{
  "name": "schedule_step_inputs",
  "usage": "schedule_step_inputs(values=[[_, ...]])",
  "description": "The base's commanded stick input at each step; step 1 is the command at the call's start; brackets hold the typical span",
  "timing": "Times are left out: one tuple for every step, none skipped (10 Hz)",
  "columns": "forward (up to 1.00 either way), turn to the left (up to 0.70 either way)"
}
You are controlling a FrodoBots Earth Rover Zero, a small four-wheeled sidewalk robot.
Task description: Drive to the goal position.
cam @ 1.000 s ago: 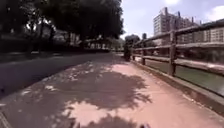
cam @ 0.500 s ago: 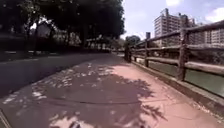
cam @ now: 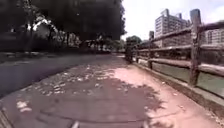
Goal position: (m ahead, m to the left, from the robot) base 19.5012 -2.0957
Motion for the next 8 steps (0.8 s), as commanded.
schedule_step_inputs(values=[[0.70, 0.00], [0.70, 0.00], [0.70, 0.00], [0.70, 0.00], [0.70, 0.00], [0.70, 0.00], [0.70, 0.00], [0.70, 0.00]])
